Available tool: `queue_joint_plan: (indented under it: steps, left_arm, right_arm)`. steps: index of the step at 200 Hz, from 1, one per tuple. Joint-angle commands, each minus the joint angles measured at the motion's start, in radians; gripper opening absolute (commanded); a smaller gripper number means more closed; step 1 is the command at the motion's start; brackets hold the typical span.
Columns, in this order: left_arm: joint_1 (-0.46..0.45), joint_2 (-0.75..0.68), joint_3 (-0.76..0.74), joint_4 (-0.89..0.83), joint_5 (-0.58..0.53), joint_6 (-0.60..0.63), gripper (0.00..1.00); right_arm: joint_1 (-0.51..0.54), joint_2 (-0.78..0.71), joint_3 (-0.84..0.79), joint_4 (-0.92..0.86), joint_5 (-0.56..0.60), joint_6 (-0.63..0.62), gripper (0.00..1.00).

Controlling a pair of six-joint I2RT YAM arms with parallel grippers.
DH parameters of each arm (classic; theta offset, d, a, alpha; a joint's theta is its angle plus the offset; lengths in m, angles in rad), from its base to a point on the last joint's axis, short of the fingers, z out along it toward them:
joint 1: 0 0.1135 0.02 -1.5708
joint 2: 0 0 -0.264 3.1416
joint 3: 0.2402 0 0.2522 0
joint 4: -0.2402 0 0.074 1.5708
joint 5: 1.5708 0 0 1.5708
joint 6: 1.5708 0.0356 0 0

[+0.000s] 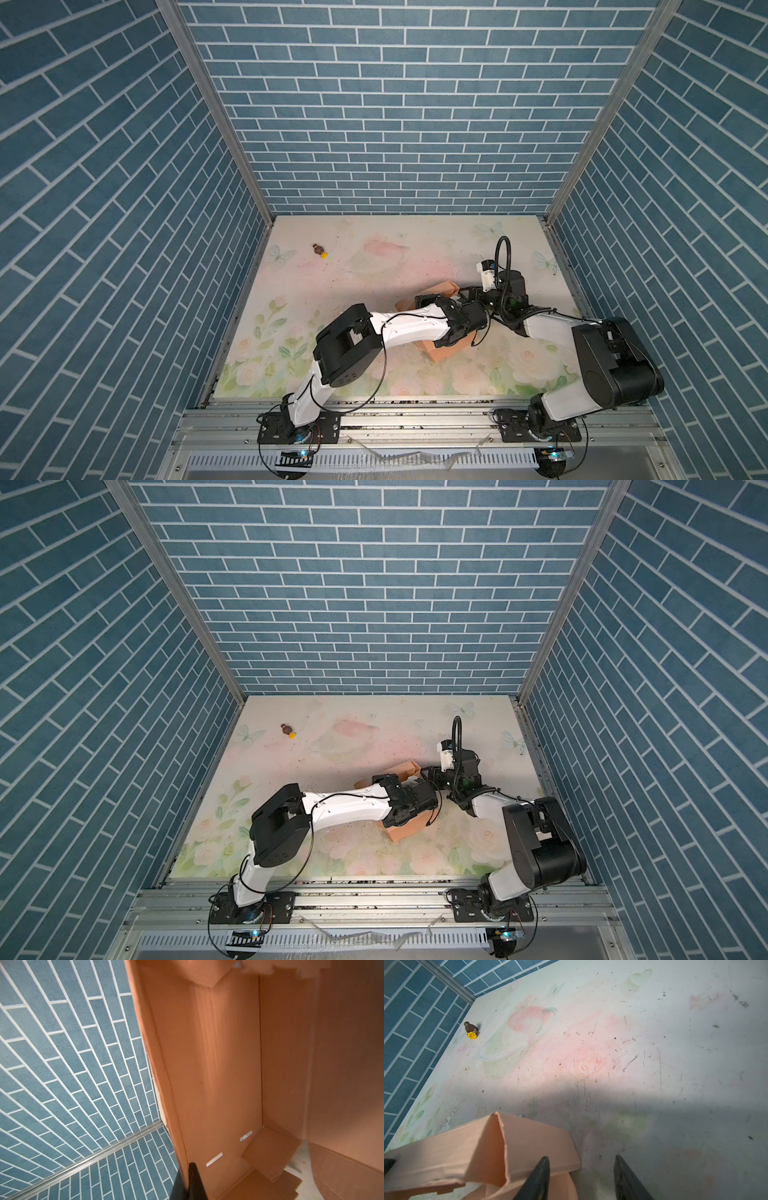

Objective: Fold the paper box

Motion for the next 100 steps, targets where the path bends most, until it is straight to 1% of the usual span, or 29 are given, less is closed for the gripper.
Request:
queue_joint_plan:
  steps: [1,49,76,100]
  left_arm:
    - [-0.007,-0.016,-0.008,-0.021,0.014,0.006,0.06]
    - [-0.008,-0.025,-0.008,-0.021,0.019,0.006,0.06]
    - [-0.009,-0.034,-0.009,-0.021,0.024,0.004,0.06]
    - [-0.008,-0.036,-0.01,-0.021,0.027,0.003,0.06]
  right_arm:
    - [0.006,-0.007,-0.044,0.135,-0.042,-0.006,0.5]
    - [0.009,-0.019,-0.174,0.371,-0.046,-0.017,0.49]
    - [0.01,0.011,-0.253,0.587,-0.095,-0.022,0.49]
    - [0.022,0.055,-0.272,0.693,-0.131,-0.031,0.49]
